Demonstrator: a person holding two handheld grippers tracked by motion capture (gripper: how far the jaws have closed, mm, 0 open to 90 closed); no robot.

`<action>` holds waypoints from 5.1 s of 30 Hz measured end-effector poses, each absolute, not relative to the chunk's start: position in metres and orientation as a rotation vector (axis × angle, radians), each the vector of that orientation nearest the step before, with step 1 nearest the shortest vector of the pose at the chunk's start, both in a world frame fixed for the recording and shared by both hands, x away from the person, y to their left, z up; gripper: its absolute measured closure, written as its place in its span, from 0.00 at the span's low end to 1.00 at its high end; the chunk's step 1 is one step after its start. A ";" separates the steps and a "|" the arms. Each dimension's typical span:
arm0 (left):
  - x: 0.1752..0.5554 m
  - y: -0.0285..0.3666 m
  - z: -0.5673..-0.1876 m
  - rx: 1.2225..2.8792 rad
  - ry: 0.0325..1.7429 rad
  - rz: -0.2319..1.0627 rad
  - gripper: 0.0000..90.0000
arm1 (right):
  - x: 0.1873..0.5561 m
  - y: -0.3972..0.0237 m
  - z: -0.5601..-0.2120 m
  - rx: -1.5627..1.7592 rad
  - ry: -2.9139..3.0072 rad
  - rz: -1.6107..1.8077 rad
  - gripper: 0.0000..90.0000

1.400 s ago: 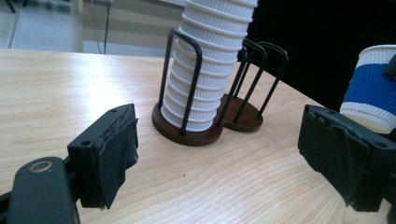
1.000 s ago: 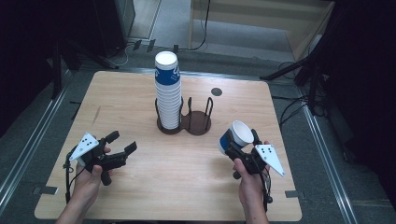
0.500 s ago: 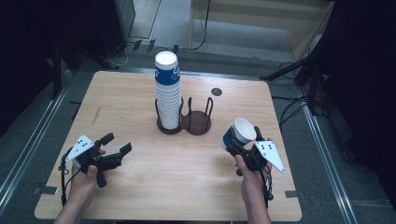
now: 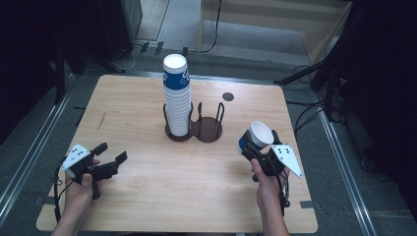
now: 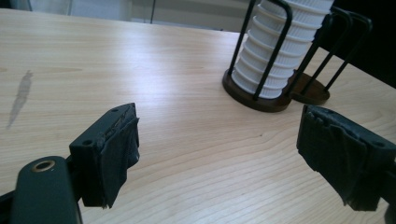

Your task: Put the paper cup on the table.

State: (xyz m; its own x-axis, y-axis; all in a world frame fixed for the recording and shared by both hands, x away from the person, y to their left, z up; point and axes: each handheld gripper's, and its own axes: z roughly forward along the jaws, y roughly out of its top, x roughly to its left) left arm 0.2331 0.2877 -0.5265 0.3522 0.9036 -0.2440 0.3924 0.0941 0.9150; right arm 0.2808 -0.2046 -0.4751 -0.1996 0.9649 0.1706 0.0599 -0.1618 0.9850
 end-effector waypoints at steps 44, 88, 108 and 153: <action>0.224 0.308 -0.552 1.503 1.262 0.608 0.16 | 0.354 -0.200 -0.510 1.303 1.304 1.216 0.14; 0.227 0.312 -0.553 1.500 1.271 0.543 0.17 | 0.398 -0.211 -0.534 1.450 1.359 1.034 0.08; 0.228 0.312 -0.553 1.504 1.272 0.534 0.17 | 0.372 -0.217 -0.518 1.479 1.429 1.083 0.00; 0.227 0.312 -0.553 1.507 1.269 0.533 0.17 | 0.271 -0.261 -0.522 1.469 1.393 1.136 0.00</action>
